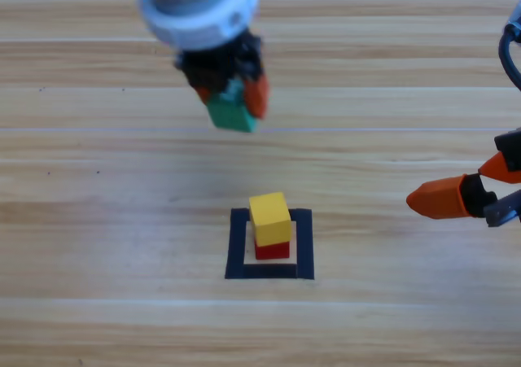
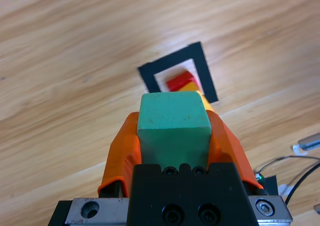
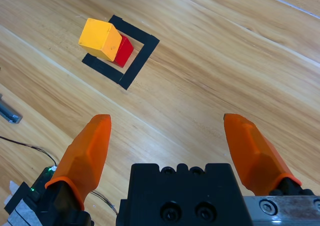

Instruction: Stack the blocks in the rectangular block: red at the bottom, yellow in the middle, green on top

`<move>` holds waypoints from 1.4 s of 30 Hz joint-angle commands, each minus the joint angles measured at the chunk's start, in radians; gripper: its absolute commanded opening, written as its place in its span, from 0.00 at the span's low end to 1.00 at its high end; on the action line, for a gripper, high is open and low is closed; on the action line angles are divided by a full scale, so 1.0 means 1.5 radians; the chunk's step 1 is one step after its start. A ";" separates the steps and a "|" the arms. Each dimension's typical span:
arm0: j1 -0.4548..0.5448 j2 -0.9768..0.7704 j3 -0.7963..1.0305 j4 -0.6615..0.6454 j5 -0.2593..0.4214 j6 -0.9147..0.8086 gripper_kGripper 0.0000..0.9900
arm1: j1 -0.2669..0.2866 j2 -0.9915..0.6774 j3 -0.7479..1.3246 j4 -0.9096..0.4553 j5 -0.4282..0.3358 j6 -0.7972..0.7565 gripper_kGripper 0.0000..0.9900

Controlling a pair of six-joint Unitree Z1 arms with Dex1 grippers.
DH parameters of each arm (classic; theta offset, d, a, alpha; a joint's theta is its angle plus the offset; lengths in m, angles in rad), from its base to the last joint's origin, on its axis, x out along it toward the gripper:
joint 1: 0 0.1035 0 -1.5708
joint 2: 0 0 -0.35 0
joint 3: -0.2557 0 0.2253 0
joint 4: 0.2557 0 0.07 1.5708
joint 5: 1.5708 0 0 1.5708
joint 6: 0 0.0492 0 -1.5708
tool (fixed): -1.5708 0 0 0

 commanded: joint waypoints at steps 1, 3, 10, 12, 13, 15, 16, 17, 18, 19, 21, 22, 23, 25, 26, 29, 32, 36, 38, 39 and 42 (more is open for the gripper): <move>-0.060 0.059 -0.019 0.003 -0.013 -0.011 0.02 | -0.021 0.022 0.022 -0.009 -0.012 -0.007 1.00; -0.066 0.064 -0.020 0.004 -0.007 -0.041 0.02 | -0.021 0.022 0.022 -0.009 -0.012 -0.008 1.00; -0.085 0.055 -0.002 0.016 0.040 -0.220 0.02 | -0.021 0.022 0.022 -0.009 -0.012 -0.008 1.00; -0.091 0.054 0.008 0.030 0.061 -0.297 0.02 | -0.021 0.022 0.022 -0.009 -0.012 -0.008 1.00; -0.097 0.055 0.008 0.031 0.066 -0.309 0.03 | -0.021 0.022 0.022 -0.009 -0.012 -0.008 1.00; -0.106 0.051 0.016 0.038 0.076 -0.367 0.03 | -0.021 0.022 0.022 -0.009 -0.012 -0.008 1.00; -0.112 0.050 0.016 0.040 0.079 -0.386 0.03 | -0.021 0.022 0.022 -0.009 -0.011 -0.009 1.00; -0.116 0.050 0.016 0.045 0.081 -0.411 0.03 | -0.021 0.022 0.022 -0.009 -0.011 -0.009 1.00; -0.121 0.051 0.016 0.047 0.083 -0.427 0.03 | -0.021 0.022 0.022 -0.009 -0.012 -0.009 1.00; -0.123 0.053 0.016 0.047 0.083 -0.434 0.03 | -0.021 0.022 0.022 -0.009 -0.011 -0.009 1.00; -0.128 0.059 0.015 0.050 0.081 -0.452 0.03 | -0.021 0.022 0.023 -0.009 -0.011 -0.009 1.00; -0.128 0.066 0.010 0.050 0.078 -0.452 0.03 | -0.021 0.022 0.023 -0.009 -0.011 -0.009 1.00; -0.128 0.071 0.008 0.050 0.073 -0.452 0.03 | -0.021 0.022 0.023 -0.009 -0.011 -0.009 1.00; -0.128 0.080 -0.001 0.050 0.063 -0.443 0.03 | -0.021 0.022 0.023 -0.009 -0.011 -0.009 1.00; -0.128 0.083 -0.003 0.050 0.059 -0.440 0.03 | -0.021 0.022 0.023 -0.009 -0.011 -0.009 1.00; -0.128 0.092 -0.011 0.050 0.046 -0.424 0.03 | -0.021 0.023 0.023 -0.009 -0.011 -0.009 1.00; -0.127 0.096 -0.015 0.050 0.040 -0.410 0.03 | -0.021 0.024 0.023 -0.009 -0.011 -0.009 1.00; -0.126 0.100 -0.016 0.050 0.040 -0.405 0.03 | -0.021 0.024 0.023 -0.009 -0.011 -0.009 1.00; -0.124 0.103 -0.015 0.050 0.040 -0.403 0.03 | -0.021 0.025 0.023 -0.009 -0.011 -0.010 1.00; -0.123 0.104 -0.016 0.050 0.040 -0.402 0.03 | -0.021 0.025 0.023 -0.009 -0.011 -0.010 1.00; -0.119 0.109 -0.016 0.049 0.040 -0.401 0.03 | -0.021 0.026 0.023 -0.009 -0.011 -0.010 1.00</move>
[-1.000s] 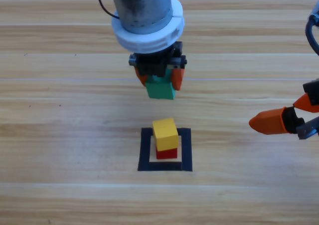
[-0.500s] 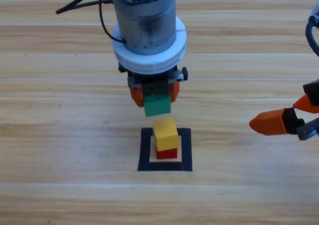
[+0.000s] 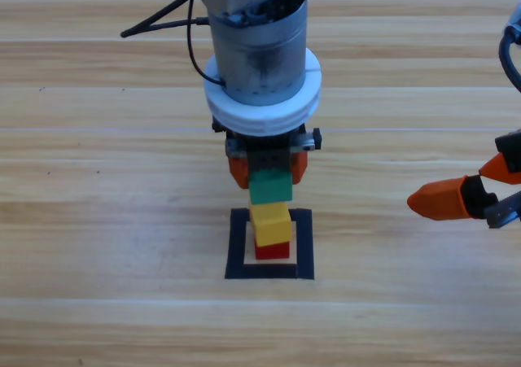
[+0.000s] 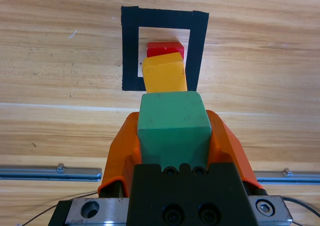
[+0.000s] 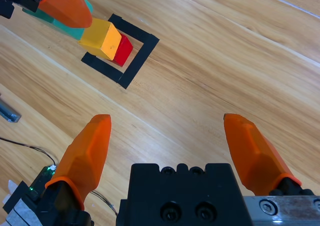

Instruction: Stack the blocks in the rectangular block: red at the bottom, yellow in the middle, green on top

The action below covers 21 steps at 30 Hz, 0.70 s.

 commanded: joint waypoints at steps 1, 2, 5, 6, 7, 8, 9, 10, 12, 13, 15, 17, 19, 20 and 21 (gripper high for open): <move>-0.004 0.037 0.001 0.005 -0.005 0.006 0.03 | -0.021 0.026 0.021 -0.009 -0.011 -0.007 1.00; -0.003 0.039 0.001 0.005 -0.005 0.006 0.03 | -0.021 0.026 0.021 -0.009 -0.010 -0.007 1.00; -0.001 0.044 0.001 0.004 -0.005 0.008 0.03 | -0.021 0.028 0.021 -0.009 -0.010 -0.007 1.00; -0.001 0.045 0.000 0.004 -0.005 0.009 0.03 | -0.021 0.028 0.021 -0.009 -0.010 -0.007 1.00; -0.001 0.047 0.000 0.004 -0.005 0.010 0.03 | -0.021 0.029 0.021 -0.009 -0.009 -0.007 1.00; -0.001 0.049 0.000 0.004 -0.005 0.010 0.03 | -0.021 0.030 0.020 -0.009 -0.009 -0.007 1.00; -0.001 0.052 0.000 0.005 -0.005 0.011 0.03 | -0.021 0.030 0.020 -0.009 -0.009 -0.007 1.00; 0.000 0.055 0.000 0.004 -0.005 0.011 0.03 | -0.021 0.030 0.020 -0.009 -0.009 -0.007 1.00; 0.001 0.058 -0.001 0.004 -0.005 0.013 0.03 | -0.021 0.030 0.020 -0.009 -0.009 -0.007 1.00; 0.002 0.058 -0.001 0.004 -0.005 0.014 0.03 | -0.021 0.031 0.020 -0.009 -0.009 -0.007 1.00; 0.003 0.060 -0.001 0.004 -0.005 0.015 0.03 | -0.021 0.031 0.020 -0.009 -0.008 -0.008 1.00; 0.004 0.064 -0.001 0.004 -0.006 0.017 0.03 | -0.021 0.032 0.020 -0.009 -0.009 -0.008 1.00; 0.005 0.068 -0.002 0.003 -0.006 0.018 0.03 | -0.021 0.032 0.020 -0.009 -0.008 -0.008 1.00; 0.005 0.070 -0.002 0.003 -0.006 0.019 0.03 | -0.021 0.032 0.020 -0.009 -0.009 -0.008 1.00; 0.005 0.072 -0.004 0.002 -0.006 0.020 0.03 | -0.021 0.032 0.020 -0.009 -0.008 -0.008 1.00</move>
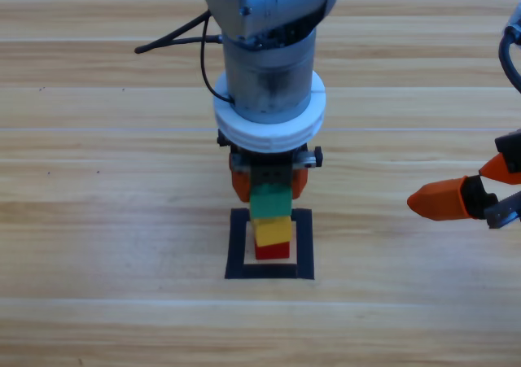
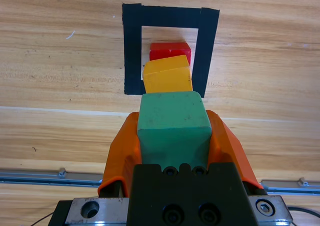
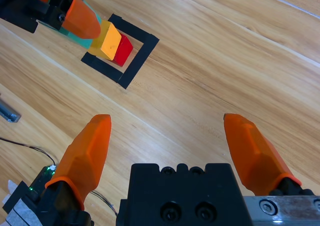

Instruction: Stack the blocks in the rectangular block: red at the bottom, yellow in the middle, green on top

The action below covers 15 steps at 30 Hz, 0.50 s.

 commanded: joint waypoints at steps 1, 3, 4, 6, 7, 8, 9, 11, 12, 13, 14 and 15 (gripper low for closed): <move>0.006 0.044 -0.004 0.001 -0.006 0.012 0.03 | -0.021 0.032 0.020 -0.009 -0.008 -0.008 1.00; 0.007 0.046 -0.007 0.001 -0.006 0.013 0.03 | -0.021 0.032 0.020 -0.009 -0.008 -0.008 1.00; 0.007 0.047 -0.008 0.001 -0.006 0.014 0.03 | -0.021 0.032 0.020 -0.009 -0.008 -0.008 1.00; 0.008 0.048 -0.010 0.001 -0.006 0.015 0.03 | -0.021 0.032 0.020 -0.009 -0.008 -0.008 1.00; 0.008 0.050 -0.011 0.001 -0.006 0.016 0.03 | -0.021 0.032 0.021 -0.009 -0.008 -0.008 1.00; 0.008 0.051 -0.012 0.001 -0.006 0.017 0.03 | -0.021 0.032 0.021 -0.009 -0.008 -0.008 1.00; 0.008 0.053 -0.013 0.001 -0.006 0.018 0.03 | -0.021 0.032 0.021 -0.009 -0.008 -0.008 1.00; 0.008 0.056 -0.013 0.001 -0.006 0.019 0.03 | -0.021 0.032 0.021 -0.009 -0.008 -0.008 1.00; 0.009 0.057 -0.013 0.001 -0.006 0.019 0.03 | -0.021 0.032 0.021 -0.009 -0.008 -0.008 1.00; 0.009 0.058 -0.014 0.001 -0.006 0.019 0.03 | -0.021 0.032 0.021 -0.009 -0.008 -0.008 1.00; 0.009 0.058 -0.014 0.001 -0.006 0.019 0.03 | -0.021 0.032 0.021 -0.009 -0.008 -0.009 1.00; 0.009 0.058 -0.014 0.001 -0.006 0.019 0.03 | -0.021 0.032 0.021 -0.009 -0.008 -0.010 1.00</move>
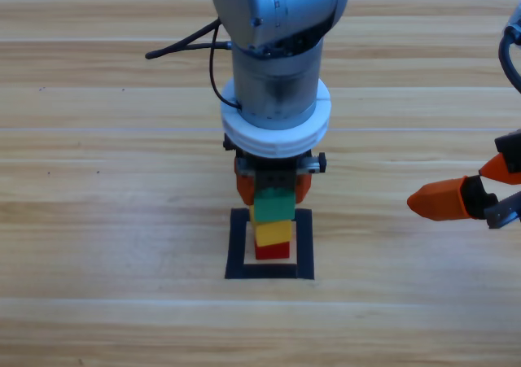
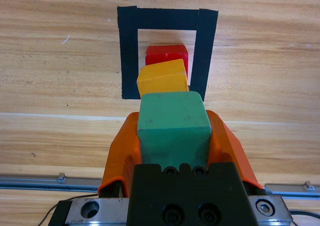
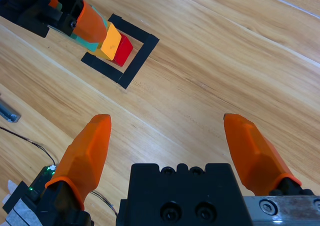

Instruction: Stack the blocks in the rectangular block: red at the bottom, yellow in the middle, green on top

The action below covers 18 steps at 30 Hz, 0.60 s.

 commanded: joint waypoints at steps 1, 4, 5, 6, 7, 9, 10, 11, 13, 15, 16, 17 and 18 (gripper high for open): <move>0.009 0.040 -0.003 0.001 -0.006 0.006 0.03 | -0.021 0.033 0.021 -0.009 -0.007 -0.010 1.00; 0.011 0.040 -0.003 0.001 -0.006 0.006 0.03 | -0.021 0.033 0.021 -0.009 -0.007 -0.010 1.00; 0.011 0.041 -0.003 0.001 -0.006 0.007 0.03 | -0.021 0.034 0.021 -0.009 -0.007 -0.010 1.00; 0.012 0.041 -0.003 0.001 -0.006 0.007 0.03 | -0.021 0.035 0.021 -0.009 -0.007 -0.010 1.00; 0.013 0.041 -0.003 0.001 -0.006 0.007 0.03 | -0.021 0.035 0.021 -0.009 -0.007 -0.011 1.00; 0.014 0.041 -0.003 0.001 -0.006 0.007 0.03 | -0.021 0.036 0.021 -0.009 -0.007 -0.011 1.00; 0.015 0.041 -0.003 0.001 -0.006 0.007 0.03 | -0.021 0.036 0.021 -0.009 -0.007 -0.011 1.00; 0.016 0.041 -0.004 0.001 -0.007 0.007 0.03 | -0.021 0.037 0.021 -0.009 -0.007 -0.011 1.00; 0.017 0.041 -0.005 0.001 -0.007 0.008 0.03 | -0.021 0.037 0.021 -0.009 -0.007 -0.012 1.00; 0.018 0.041 -0.007 0.001 -0.008 0.008 0.03 | -0.021 0.037 0.021 -0.009 -0.007 -0.012 1.00; 0.018 0.041 -0.007 0.001 -0.008 0.008 0.03 | -0.021 0.037 0.021 -0.009 -0.007 -0.012 1.00; 0.019 0.041 -0.007 0.001 -0.008 0.008 0.03 | -0.021 0.037 0.021 -0.009 -0.006 -0.012 1.00; 0.019 0.041 -0.007 0.001 -0.009 0.007 0.03 | -0.021 0.037 0.021 -0.009 -0.007 -0.012 1.00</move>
